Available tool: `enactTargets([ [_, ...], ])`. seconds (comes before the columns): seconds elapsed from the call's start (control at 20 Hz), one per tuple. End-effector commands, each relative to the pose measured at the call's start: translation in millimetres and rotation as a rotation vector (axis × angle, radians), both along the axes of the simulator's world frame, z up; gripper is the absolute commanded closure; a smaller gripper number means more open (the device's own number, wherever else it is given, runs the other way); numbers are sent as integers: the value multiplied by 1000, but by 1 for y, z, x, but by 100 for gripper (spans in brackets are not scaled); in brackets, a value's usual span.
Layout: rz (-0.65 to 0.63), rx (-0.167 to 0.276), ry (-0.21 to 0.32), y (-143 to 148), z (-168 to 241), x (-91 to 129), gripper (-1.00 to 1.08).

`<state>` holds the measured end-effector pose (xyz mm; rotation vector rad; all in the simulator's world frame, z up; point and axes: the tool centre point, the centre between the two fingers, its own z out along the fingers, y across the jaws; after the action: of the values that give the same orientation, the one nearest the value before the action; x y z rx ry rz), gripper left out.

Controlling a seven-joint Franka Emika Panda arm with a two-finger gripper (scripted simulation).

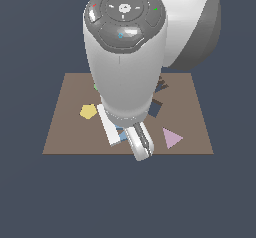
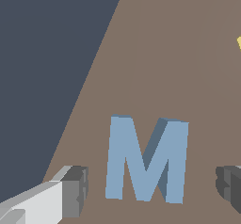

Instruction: Insert a designated object into the corresponding slot on a board.

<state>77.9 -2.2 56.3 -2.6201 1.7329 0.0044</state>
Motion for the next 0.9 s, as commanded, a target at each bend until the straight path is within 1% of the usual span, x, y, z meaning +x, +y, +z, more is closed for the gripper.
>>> enactTargets([
  [0.0,-39,-1,-1,-3,-3,2,-92],
  [0.3,-82,-2,-2,-6,-7,5,-92],
  [0.7,-77,-2,-2,-6,-7,4,-92],
  [0.85,-77,-2,-2,-6,-13,4,-92],
])
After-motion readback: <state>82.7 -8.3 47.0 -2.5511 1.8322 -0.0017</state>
